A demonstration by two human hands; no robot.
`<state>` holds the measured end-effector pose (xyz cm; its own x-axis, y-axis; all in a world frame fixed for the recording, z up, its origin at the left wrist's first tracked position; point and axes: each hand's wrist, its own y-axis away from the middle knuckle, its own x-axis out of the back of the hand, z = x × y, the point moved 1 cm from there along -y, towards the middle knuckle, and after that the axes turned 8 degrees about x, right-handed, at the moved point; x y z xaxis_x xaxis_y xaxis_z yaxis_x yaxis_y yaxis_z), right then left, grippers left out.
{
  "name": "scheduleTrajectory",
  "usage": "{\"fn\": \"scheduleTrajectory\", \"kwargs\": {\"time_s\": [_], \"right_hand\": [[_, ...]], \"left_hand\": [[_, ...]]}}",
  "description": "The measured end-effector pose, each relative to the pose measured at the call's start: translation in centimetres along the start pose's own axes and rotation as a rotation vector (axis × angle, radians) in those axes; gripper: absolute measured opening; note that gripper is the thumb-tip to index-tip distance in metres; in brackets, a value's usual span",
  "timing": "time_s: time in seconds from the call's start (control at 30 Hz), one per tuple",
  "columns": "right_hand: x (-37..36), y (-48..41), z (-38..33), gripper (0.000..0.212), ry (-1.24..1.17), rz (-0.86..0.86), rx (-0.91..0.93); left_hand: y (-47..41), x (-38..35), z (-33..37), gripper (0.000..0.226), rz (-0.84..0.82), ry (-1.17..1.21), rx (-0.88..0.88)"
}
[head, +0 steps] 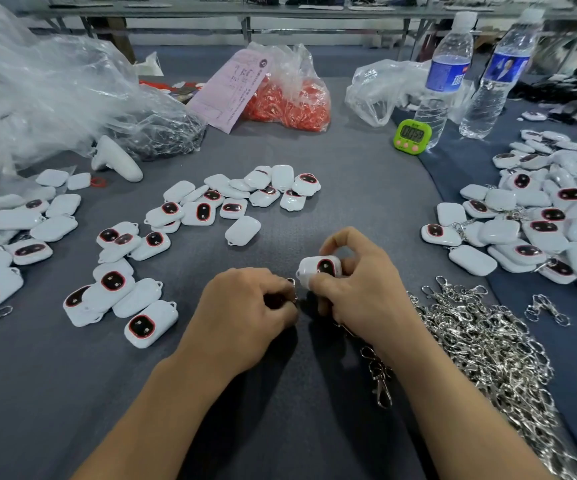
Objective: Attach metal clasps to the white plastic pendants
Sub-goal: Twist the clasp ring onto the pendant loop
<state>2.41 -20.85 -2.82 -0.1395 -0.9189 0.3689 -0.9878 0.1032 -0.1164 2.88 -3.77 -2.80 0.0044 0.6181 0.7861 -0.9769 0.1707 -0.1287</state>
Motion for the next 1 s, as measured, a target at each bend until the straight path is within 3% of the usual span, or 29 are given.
{"fn": "scheduleTrajectory", "kwargs": {"time_s": [0.13,0.33,1.0], "right_hand": [[0.08,-0.15,0.06,0.026,-0.045,-0.071,0.003],[0.28,-0.23,-0.03,0.027,-0.032,-0.118,0.014],[0.05,0.19,-0.45,0.020,0.012,-0.078,0.044]], "left_hand": [[0.00,0.13,-0.21,0.015,-0.020,0.018,-0.013],[0.08,0.17,-0.26,0.022,-0.008,-0.028,-0.055],[0.86,0.03,0.38,0.025,0.093,-0.106,0.007]]}}
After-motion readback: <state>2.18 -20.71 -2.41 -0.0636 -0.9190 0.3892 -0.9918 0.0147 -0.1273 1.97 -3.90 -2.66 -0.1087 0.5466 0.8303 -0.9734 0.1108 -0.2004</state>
